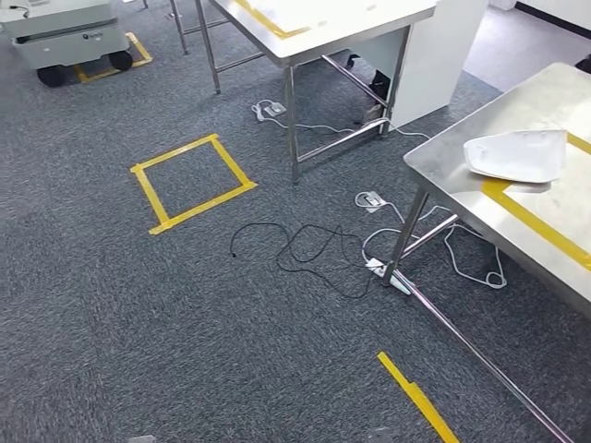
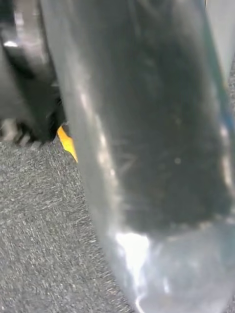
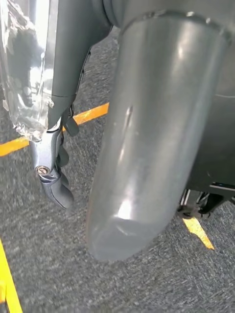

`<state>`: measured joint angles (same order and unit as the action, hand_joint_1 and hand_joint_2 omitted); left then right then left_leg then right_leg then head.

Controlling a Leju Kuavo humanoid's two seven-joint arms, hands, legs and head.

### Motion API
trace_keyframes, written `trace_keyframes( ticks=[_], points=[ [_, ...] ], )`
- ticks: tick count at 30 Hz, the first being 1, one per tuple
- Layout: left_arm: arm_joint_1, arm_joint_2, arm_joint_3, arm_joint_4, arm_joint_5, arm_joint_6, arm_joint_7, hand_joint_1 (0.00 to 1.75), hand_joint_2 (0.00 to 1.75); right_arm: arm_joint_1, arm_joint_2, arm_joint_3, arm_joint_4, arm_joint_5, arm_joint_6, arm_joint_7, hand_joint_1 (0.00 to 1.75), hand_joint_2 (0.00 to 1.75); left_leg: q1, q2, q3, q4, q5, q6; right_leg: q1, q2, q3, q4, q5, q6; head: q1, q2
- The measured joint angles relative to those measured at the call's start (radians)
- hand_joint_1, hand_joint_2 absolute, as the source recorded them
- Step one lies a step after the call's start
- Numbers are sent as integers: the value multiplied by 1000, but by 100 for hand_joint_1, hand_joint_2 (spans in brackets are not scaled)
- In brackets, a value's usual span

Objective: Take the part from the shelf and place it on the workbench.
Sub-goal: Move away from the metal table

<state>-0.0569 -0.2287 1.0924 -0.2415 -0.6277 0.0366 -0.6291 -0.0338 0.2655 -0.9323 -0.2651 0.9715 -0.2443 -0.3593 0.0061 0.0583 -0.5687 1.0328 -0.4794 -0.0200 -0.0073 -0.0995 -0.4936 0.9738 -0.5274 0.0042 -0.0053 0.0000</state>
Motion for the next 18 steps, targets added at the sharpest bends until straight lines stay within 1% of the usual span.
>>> trace_keyframes(
  ticks=[1, 2, 3, 4, 5, 6, 7, 8, 9, 10, 11, 12, 13, 14, 15, 16, 17, 18],
  points=[
    [-1, -1, 0, 0, 0, 0, 0, 0, 0, 0, 0, 1, 0, 0, 0, 0, 0, 0, -3, 15, 17, -32, 4, 6, 3, -9, 2, 0, -3, 5, 1, 0],
    [-1, -2, 2, 0, 0, 0, 0, 0, 0, 0, 0, 2, 0, 2, 0, 0, 0, 0, -7, 18, 19, -42, 0, 12, 6, -19, 4, 0, -6, 9, 1, 0],
    [0, -2, 5, 0, 1, 0, -1, 0, 0, -1, 0, 3, 0, 5, 1, 0, 0, 0, -7, 5, 17, -43, 1, 20, 5, -29, 8, -1, -7, 14, 1, 0],
    [1, -2, 9, 0, 3, 0, -1, 0, 0, -2, 0, 5, -1, 10, 3, -1, 0, 0, -7, -6, 16, -45, 3, 26, 3, -28, 11, 0, -12, 20, 1, 0],
    [2, -3, 13, 0, 5, 0, -2, 0, 0, -2, 0, 7, -1, 16, 6, -2, 0, 0, -6, -18, 16, -47, 6, 33, 1, -12, 7, 13, -24, 25, 3, 0],
    [1, -4, 16, 0, 7, 0, -3, 0, 0, -2, 0, 9, -2, 22, 8, -4, 0, 0, -4, -30, 16, -49, 9, 39, -1, 15, -7, 46, -48, 29, 5, 0],
    [0, -5, 18, 0, 8, 0, -4, 0, 0, -2, 0, 10, -2, 26, 10, -5, 0, 0, -3, -41, 15, -50, 11, 45, -2, 48, -33, 101, -81, 31, 7, 0],
    [-1, -6, 20, 0, 7, 1, -4, 0, 0, -1, 0, 11, -3, 29, 12, -7, 0, 0, -4, -54, 13, -50, 12, 48, -2, 75, -66, 173, -116, 30, 10, 0],
    [-2, -9, 21, 0, 4, 3, -4, 0, 0, -1, 0, 11, -4, 31, 14, -8, 0, 0, -5, -67, 12, -50, 13, 50, -2, 89, -102, 245, -144, 29, 11, 0],
    [-2, -11, 22, 0, 1, 6, -5, 0, 0, -1, -1, 11, -6, 33, 17, -8, 0, 0, -7, -80, 12, -49, 13, 52, -2, 95, -129, 294, -154, 28, 11, 0],
    [-2, -13, 23, 0, -3, 9, -5, 0, 0, -2, -1, 11, -8, 35, 20, -9, 0, 0, -9, -96, 12, -49, 14, 52, -2, 98, -139, 305, -142, 25, 12, 0],
    [-2, -14, 24, 0, -7, 12, -6, 0, 0, -2, -1, 11, -10, 38, 22, -10, 0, 0, -10, -111, 14, -48, 14, 52, -2, 102, -130, 274, -110, 22, 12, 0],
    [-3, -17, 24, 0, -10, 13, -6, 0, 0, -2, -1, 11, -12, 41, 24, -11, 0, 0, -11, -126, 16, -48, 14, 52, -2, 113, -106, 210, -66, 17, 12, 0],
    [-4, -19, 25, 0, -13, 14, -7, 0, 0, -1, -2, 11, -14, 44, 25, -13, 0, 0, -11, -141, 17, -47, 14, 51, -2, 138, -76, 139, -28, 12, 12, 0],
    [-6, -22, 26, 0, -16, 15, -7, 0, 0, -1, -2, 11, -15, 48, 26, -15, 0, 0, -12, -154, 16, -45, 13, 49, -4, 163, -50, 76, -4, 8, 12, 0],
    [-8, -25, 26, 0, -19, 16, -7, 0, 0, -1, -2, 11, -17, 51, 26, -17, 0, 0, -12, -165, 12, -44, 14, 45, -5, 183, -32, 37, 6, 6, 11, 0],
    [-9, -28, 27, 0, -22, 17, -7, 0, 0, -2, -2, 11, -18, 60, 31, -18, 0, 0, -10, -176, 7, -42, 16, 39, -4, 194, -23, 22, 6, 4, 11, 0],
    [-10, -31, 29, 0, -27, 18, -7, 0, 0, -6, -2, 14, -19, 77, 44, -18, 0, 0, -8, -187, 0, -42, 19, 32, -3, 188, -21, 17, 6, 4, 11, 0]
  ],
)
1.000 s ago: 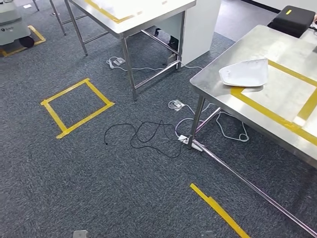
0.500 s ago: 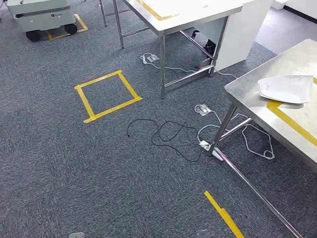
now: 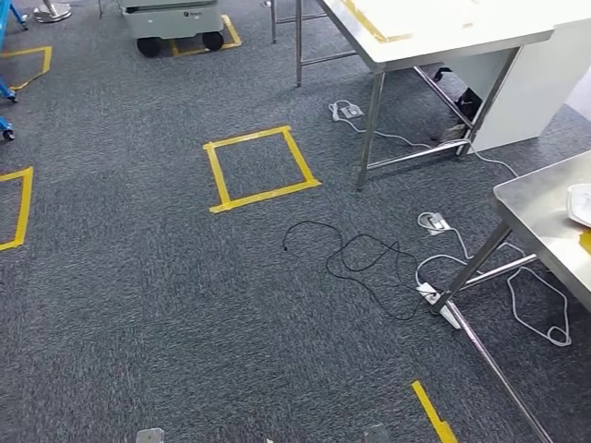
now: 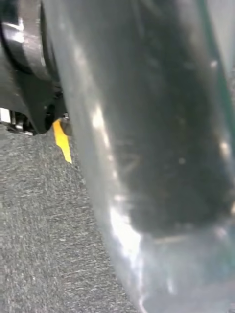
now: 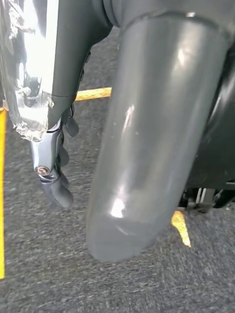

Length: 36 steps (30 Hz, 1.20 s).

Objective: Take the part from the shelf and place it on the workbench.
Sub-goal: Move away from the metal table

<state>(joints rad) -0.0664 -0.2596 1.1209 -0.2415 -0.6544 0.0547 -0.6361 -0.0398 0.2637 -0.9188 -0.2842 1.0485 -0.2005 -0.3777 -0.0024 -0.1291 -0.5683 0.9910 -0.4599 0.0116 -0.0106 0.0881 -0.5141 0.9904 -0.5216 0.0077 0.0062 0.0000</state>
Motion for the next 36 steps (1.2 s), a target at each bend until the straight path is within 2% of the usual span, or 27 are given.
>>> trace_keyframes(
  ticks=[1, 2, 3, 5, 7, 8, 9, 10, 12, 13, 14, 16, 17, 18, 20, 22, 23, 24, 25, 27, 28, 29, 31, 32, 34, 35, 36],
  points=[
    [1, -2, 1, 0, -12, 1, 2, 0, 0, -12, 2, 6, 0, 17, 13, 10, 0, 0, 3, -6, -6, 2, 2, -6, -1, -11, 2, -1, 3, -3, 0, 0],
    [2, -4, 0, 0, -32, 0, 5, 0, 0, -37, 3, 14, 0, 26, 21, 35, 0, 0, 2, 4, -14, 12, -3, -13, -2, -23, 2, -6, 8, -7, 0, 0],
    [0, -5, -6, 0, -64, -3, 12, 0, 0, -78, 7, 21, 3, 15, 12, 86, 0, 0, 1, 25, -29, 37, -17, -18, -4, -35, 1, -10, 12, -11, -3, 0],
    [-11, -6, -33, 1, -133, -12, 25, 0, 0, -195, 21, 15, 8, -68, -60, 206, 0, 0, 0, 84, -87, 146, -74, -29, -5, -61, -2, -14, 17, -16, -10, 0],
    [-22, -7, -62, 2, -170, -9, 27, 0, 0, -296, 34, 1, 10, -145, -124, 254, 0, 0, 6, 112, -146, 264, -121, -37, -3, -92, -5, -13, 17, -18, -13, 0],
    [-24, -8, -69, 3, -174, -5, 24, 0, 0, -325, 38, -3, 11, -164, -136, 247, 0, 0, 9, 117, -154, 284, -120, -39, -1, -109, -3, -13, 16, -18, -13, 0],
    [-24, -9, -73, 3, -175, -2, 22, 0, 0, -343, 42, -4, 12, -175, -140, 238, 0, 0, 11, 121, -143, 266, -100, -40, -1, -126, 0, -12, 14, -18, -13, 0],
    [-24, -10, -76, 4, -174, -1, 20, 0, 0, -353, 46, -5, 14, -181, -144, 231, 0, 0, 11, 130, -112, 210, -65, -40, 0, -143, 4, -12, 11, -16, -13, 0],
    [-24, -10, -83, 4, -173, 0, 18, 0, 0, -361, 54, -7, 18, -187, -150, 222, 0, 0, 6, 175, -39, 72, -7, -35, 3, -173, 9, -10, 4, -8, -14, 0],
    [-25, -10, -87, 4, -173, 0, 18, 0, 0, -364, 57, -8, 20, -188, -154, 219, 0, 0, 2, 195, -17, 26, 6, -30, 7, -186, 10, -9, 1, -4, -14, 0],
    [-26, -10, -89, 4, -173, 0, 18, 0, 0, -369, 60, -8, 22, -189, -160, 214, 0, 0, -2, 205, -10, 6, 6, -24, 10, -197, 9, -7, -2, 0, -14, 0],
    [-23, -9, -90, 4, -175, 3, 19, 0, 0, -380, 63, -9, 32, -200, -179, 198, 0, 0, -5, 188, -14, 2, 5, -12, 11, -216, 11, -7, -7, 7, -13, 0],
    [-21, -8, -91, 4, -179, 5, 20, 0, 0, -386, 63, -9, 39, -209, -190, 188, 0, 0, -4, 176, -14, 0, 6, -6, 8, -203, 9, -1, -16, 12, -12, 0],
    [-22, -8, -92, 4, -184, 7, 22, 0, 0, -391, 64, -9, 47, -220, -199, 180, 0, 0, -2, 164, -14, -2, 8, 0, 4, -179, 1, 19, -32, 15, -11, 0],
    [-28, -8, -97, 4, -194, 8, 27, 0, 0, -395, 64, -9, 62, -237, -214, 173, 0, 0, 1, 140, -13, -4, 10, 11, 0, -114, -50, 126, -88, 19, -8, 0],
    [-34, -9, -106, 4, -204, 6, 37, 0, 0, -397, 63, -9, 76, -253, -232, 180, 0, 0, 0, 112, -13, -4, 10, 16, 0, -92, -123, 265, -137, 19, -6, 0],
    [-37, -8, -110, 4, -209, 4, 44, 0, 0, -400, 63, -10, 84, -262, -242, 186, 0, 0, -1, 97, -12, -3, 9, 16, 0, -90, -148, 300, -136, 18, -6, 0],
    [-39, -8, -114, 4, -214, 2, 52, 0, 0, -405, 63, -10, 92, -271, -252, 192, 0, 0, -1, 81, -11, -3, 9, 16, 0, -89, -154, 293, -114, 17, -6, 0],
    [-42, -7, -117, 4, -219, -1, 59, 0, 0, -412, 63, -10, 100, -279, -261, 196, 0, 0, -1, 67, -9, -3, 9, 16, 0, -84, -141, 248, -75, 14, -6, 0],
    [-52, -7, -124, 4, -226, -7, 68, 0, 0, -433, 63, -10, 114, -295, -276, 197, 0, 0, -1, 39, -6, -1, 8, 11, -4, -45, -90, 113, 7, 10, -4, 0],
    [-58, -7, -128, 4, -228, -9, 71, 0, 0, -443, 63, -10, 121, -302, -282, 195, 0, 0, 0, 28, -9, 1, 8, 7, -5, -25, -66, 60, 26, 8, -3, 0],
    [-63, -6, -133, 4, -228, -11, 72, 0, 0, -451, 63, -10, 126, -308, -287, 192, 0, 0, 1, 17, -13, 2, 10, 1, -6, -10, -52, 30, 31, 6, -2, 0],
    [-67, -5, -138, 4, -228, -13, 74, 0, 0, -462, 64, -10, 137, -315, -294, 189, 0, 0, 5, -3, -22, 1, 16, -13, -4, -17, -41, 15, 26, 2, -1, 0],
    [-67, -3, -139, 4, -228, -13, 74, 0, 0, -465, 64, -10, 141, -318, -296, 187, 0, 0, 6, 1, -25, 4, 14, -19, -4, -28, -39, 12, 29, -3, -1, 0],
    [-70, -2, -141, 4, -229, -14, 71, 0, 0, -468, 65, -11, 145, -329, -301, 176, 0, 0, 4, 45, -49, 51, -18, -28, -5, -55, -32, 2, 33, -15, -6, 0],
    [-74, -2, -142, 5, -231, -15, 68, 0, 0, -469, 65, -11, 146, -345, -307, 162, 0, 0, 5, 77, -75, 105, -48, -32, -4, -72, -29, -1, 33, -20, -9, 0],
    [-77, -2, -144, 5, -233, -17, 64, 0, 0, -469, 64, -11, 146, -365, -313, 144, 0, 0, 6, 99, -109, 174, -80, -36, -2, -88, -29, -2, 32, -23, -11, 0]
  ],
)
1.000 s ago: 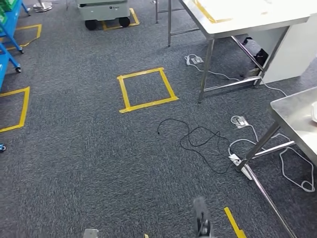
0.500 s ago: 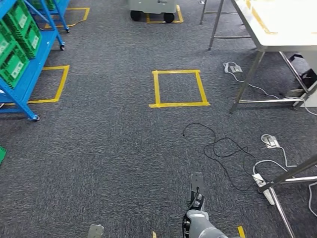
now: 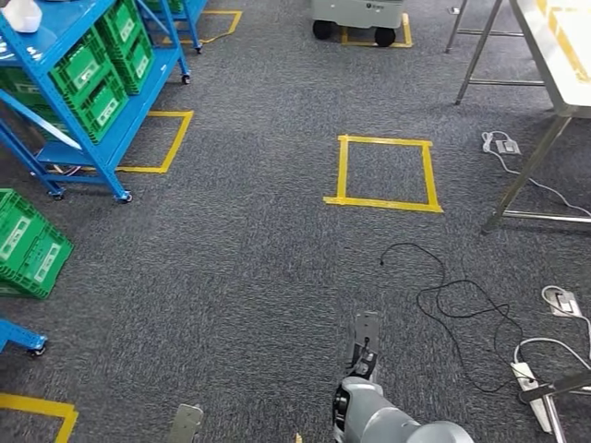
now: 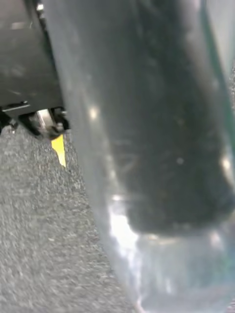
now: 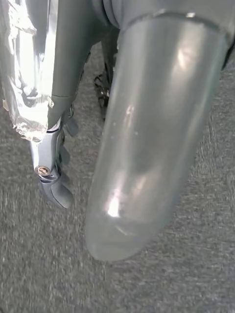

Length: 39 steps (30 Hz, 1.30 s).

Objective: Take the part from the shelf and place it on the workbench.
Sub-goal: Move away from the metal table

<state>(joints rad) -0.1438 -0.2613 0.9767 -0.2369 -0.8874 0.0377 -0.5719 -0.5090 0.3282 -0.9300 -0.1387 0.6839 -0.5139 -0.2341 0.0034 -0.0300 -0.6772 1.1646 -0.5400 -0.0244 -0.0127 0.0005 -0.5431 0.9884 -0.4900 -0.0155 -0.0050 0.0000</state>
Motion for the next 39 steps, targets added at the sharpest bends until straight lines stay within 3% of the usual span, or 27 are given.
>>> trace_keyframes(
  ticks=[2, 3, 5, 7, 9, 11, 13, 15, 17, 18, 19, 20, 22, 24, 26, 28, 30, 32, 33, 34, 35, 37, 39],
  points=[
    [-5, 0, -5, 0, -3, -4, -8, 0, 0, -2, 0, -1, -1, -45, -11, -49, 0, 0, 5, 17, -53, 105, -33, -6, 3, -32, 0, 0, -3, -2, 0, 0],
    [-6, 0, -8, 0, -4, -5, -10, 0, 0, -5, 0, -2, -2, -61, -13, -68, 0, 0, 7, 21, -55, 110, -22, -8, 3, -45, 1, 0, -4, -2, 0, 0],
    [-8, 0, -15, 0, -4, -7, -11, 0, 0, -15, 0, -2, -5, -79, -15, -87, 0, 0, 9, 40, -1, 8, 44, -9, 3, -69, 6, 1, -8, 1, 0, 0],
    [-14, 0, -20, 0, -5, -7, -11, 0, 0, -25, -1, -3, -8, -85, -16, -91, 0, 0, 3, 84, 66, -119, 90, -4, 9, -88, 11, 3, -15, 11, 0, 0],
    [-20, -1, -21, 0, -6, -8, -14, 0, 0, -30, -1, -3, -11, -94, -20, -107, 0, 0, -6, 104, 86, -164, 92, 6, 15, -108, 14, 5, -21, 21, 1, 0],
    [-20, -1, -22, 0, -7, -12, -25, 0, 0, -35, -1, -4, -13, -120, -31, -162, 0, 0, -7, 81, 84, -168, 93, 21, 12, -127, 15, 6, -27, 31, 2, 0],
    [-24, -2, -26, -1, -7, -21, -41, 0, 0, -48, -1, -5, -17, -156, -48, -249, 0, 0, -4, 55, 86, -172, 97, 34, 6, -93, -1, 45, -57, 40, 7, 0],
    [-34, -4, -34, -1, -6, -34, -53, 0, 0, -72, -2, -4, -23, -187, -63, -312, 0, 0, -3, 32, 87, -173, 99, 43, 3, -30, -61, 169, -116, 43, 13, 0],
    [-45, -5, -39, -3, 30, -43, -63, 0, 0, -46, -3, 9, -46, -210, -20, -353, 0, 0, -4, 6, 88, -173, 99, 48, 4, -5, -130, 297, -153, 42, 14, 0],
    [-44, -3, -36, -11, 77, -57, -66, 0, 0, 14, -4, 26, -85, -228, 54, -381, 0, 0, -5, -12, 91, -173, 98, 49, 5, -1, -142, 315, -146, 40, 15, 0],
    [-36, 1, -29, -25, 136, -80, -70, 0, 0, 98, -7, 48, -135, -250, 147, -409, 0, 0, -5, -35, 96, -174, 95, 51, 5, 1, -132, 289, -119, 36, 16, 0],
    [-20, 5, -23, -47, 198, -112, -72, 0, 0, 191, -17, 72, -192, -279, 245, -433, 0, 0, -5, -60, 102, -173, 92, 51, 5, 8, -107, 228, -80, 30, 19, 0],
    [26, 17, -24, -96, 305, -165, -73, 0, 0, 341, -40, 115, -285, -327, 365, -453, 0, 0, -5, -95, 105, -171, 86, 48, 6, 46, -51, 90, -13, 17, 28, 0],
    [62, 30, -41, -140, 382, -180, -74, 0, 0, 416, -52, 159, -332, -347, 387, -461, 0, 0, -5, -105, 96, -168, 85, 39, 8, 75, -27, 26, 6, 12, 33, 0],
    [76, 36, -67, -171, 435, -176, -74, 0, 0, 438, -54, 198, -353, -349, 382, -464, 0, 0, -5, -110, 88, -167, 86, 30, 7, 66, -24, 17, 4, 11, 33, 0],
    [82, 38, -93, -191, 475, -170, -74, 0, 0, 444, -53, 223, -370, -346, 375, -465, 0, 0, -6, -74, 78, -141, 63, 21, 4, 45, -16, 5, 7, 3, 31, 0],
    [83, 38, -117, -206, 511, -166, -74, 0, 0, 450, -53, 240, -382, -343, 377, -466, 0, 0, -7, -13, 34, -42, 5, 12, 4, 15, -8, -3, 8, -4, 28, 0],
    [86, 38, -138, -216, 542, -164, -74, 0, 0, 458, -53, 249, -392, -341, 382, -466, 0, 0, -1, 13, -25, 81, -47, 1, 4, -19, -6, -3, 6, -6, 26, 0],
    [90, 39, -145, -220, 556, -166, -74, 0, 0, 462, -53, 253, -395, -339, 384, -466, 0, 0, 3, 17, -38, 109, -50, -3, 3, -35, -5, -3, 4, -5, 26, 0],
    [95, 39, -151, -224, 568, -168, -74, 0, 0, 465, -54, 257, -398, -336, 385, -466, 0, 0, 7, 22, -31, 99, -34, -8, 2, -50, -4, -2, 3, -4, 26, 0],
    [99, 40, -157, -228, 579, -169, -74, 0, 0, 466, -54, 261, -399, -333, 386, -466, 0, 0, 11, 29, -5, 51, -3, -12, 1, -63, -3, -2, 1, -1, 26, 0],
    [103, 43, -168, -236, 594, -171, -74, 0, 0, 467, -54, 267, -402, -329, 389, -466, 0, 0, 12, 72, 73, -88, 55, -15, 3, -86, 2, 2, -5, 9, 24, 0],
    [102, 44, -176, -241, 602, -171, -74, 0, 0, 468, -56, 270, -406, -328, 391, -466, 0, 0, 7, 100, 112, -163, 72, -5, 7, -107, 7, 5, -11, 21, 25, 0]
  ],
)
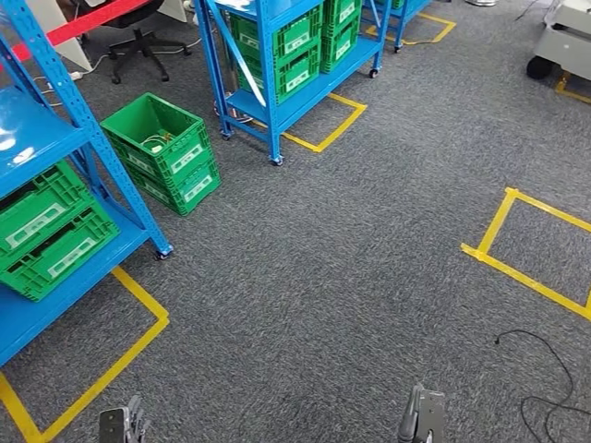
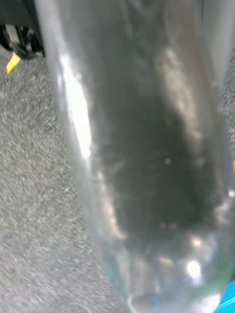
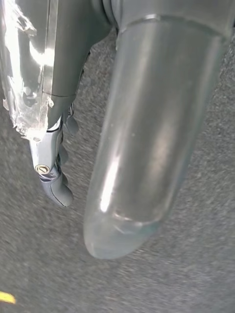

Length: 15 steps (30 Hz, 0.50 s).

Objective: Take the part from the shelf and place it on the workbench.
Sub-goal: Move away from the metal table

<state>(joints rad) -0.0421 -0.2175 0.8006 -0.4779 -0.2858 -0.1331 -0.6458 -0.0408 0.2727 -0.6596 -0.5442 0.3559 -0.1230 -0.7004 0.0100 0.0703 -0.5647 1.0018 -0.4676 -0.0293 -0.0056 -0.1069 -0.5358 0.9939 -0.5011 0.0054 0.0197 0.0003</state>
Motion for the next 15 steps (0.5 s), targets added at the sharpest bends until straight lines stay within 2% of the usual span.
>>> trace_keyframes(
  ticks=[2, 3, 4, 5, 6, 7, 8, 9, 10, 11, 13, 14, 15],
  points=[
    [4, 0, -4, -2, 2, 0, 0, 0, 0, 0, -1, 5, -3, 0, 0, 0, 0, 0, -4, -17, -2, -5, -1, 17, 0, -19, 6, 0, -3, 11, 0, 0],
    [8, 0, -6, -3, 2, 0, 0, 0, 0, 0, -1, 8, -4, 0, 0, 0, 0, 0, -4, -28, -2, -6, 0, 23, -3, -13, 6, 3, -9, 17, 0, 0],
    [10, 0, -8, -5, 3, 0, 0, 0, 0, 0, -1, 11, -6, 1, 1, 0, 0, 0, -3, -40, -2, -7, 2, 29, -7, 7, -1, 18, -22, 22, 1, 0],
    [10, 1, -12, -6, 3, 0, 0, 0, 0, 2, -2, 14, -7, 1, 1, 0, 0, 0, -1, -51, -3, -8, 4, 36, -9, 37, -19, 57, -47, 25, 2, 0],
    [10, 0, -15, -8, 3, 0, 0, 0, 0, 4, -3, 15, -7, 1, 1, 0, 0, 0, -1, -63, -3, -9, 5, 41, -11, 70, -48, 118, -81, 27, 4, 0],
    [9, 0, -17, -9, 3, 0, 0, 0, 0, 7, -3, 16, -7, 1, 1, 0, 0, 0, -2, -76, -4, -9, 6, 46, -11, 91, -83, 191, -114, 26, 6, 0],
    [8, 0, -19, -9, 3, 0, 0, 0, 0, 10, -4, 16, -7, 1, 1, 0, 0, 0, -4, -90, -5, -9, 6, 48, -11, 101, -117, 258, -139, 25, 7, 0],
    [9, 0, -19, -9, 3, 0, 0, 0, 0, 13, -4, 16, -7, 2, 1, 0, 0, 0, -6, -104, -5, -8, 7, 49, -10, 104, -140, 295, -144, 23, 8, 0],
    [11, 0, -19, -9, 3, 0, 0, 0, 0, 14, -4, 16, -7, 3, 0, 0, 0, 0, -8, -118, -4, -8, 7, 50, -9, 106, -144, 295, -129, 19, 8, 0],
    [12, 1, -19, -9, 4, 0, 0, 0, 0, 15, -4, 16, -7, 5, -3, 0, 0, 0, -10, -133, -3, -8, 7, 50, -8, 111, -130, 255, -96, 13, 8, 0],
    [12, 0, -20, -9, 7, 4, 0, 0, 0, 15, -5, 19, -7, 12, -12, 0, 0, 0, -13, -162, -2, -8, 7, 48, -7, 149, -67, 117, -24, 0, 7, 0],
    [11, -1, -21, -9, 9, 7, 0, 0, 0, 16, -5, 21, -7, 16, -17, 0, 0, 0, -13, -176, -3, -6, 8, 45, -7, 169, -39, 60, -4, -4, 7, 0],
    [11, -2, -23, -9, 12, 11, 0, 0, 0, 16, -6, 22, -7, 20, -24, 0, 0, 0, -11, -187, -6, -5, 9, 40, -7, 184, -21, 26, 3, -5, 7, 0]
  ],
)
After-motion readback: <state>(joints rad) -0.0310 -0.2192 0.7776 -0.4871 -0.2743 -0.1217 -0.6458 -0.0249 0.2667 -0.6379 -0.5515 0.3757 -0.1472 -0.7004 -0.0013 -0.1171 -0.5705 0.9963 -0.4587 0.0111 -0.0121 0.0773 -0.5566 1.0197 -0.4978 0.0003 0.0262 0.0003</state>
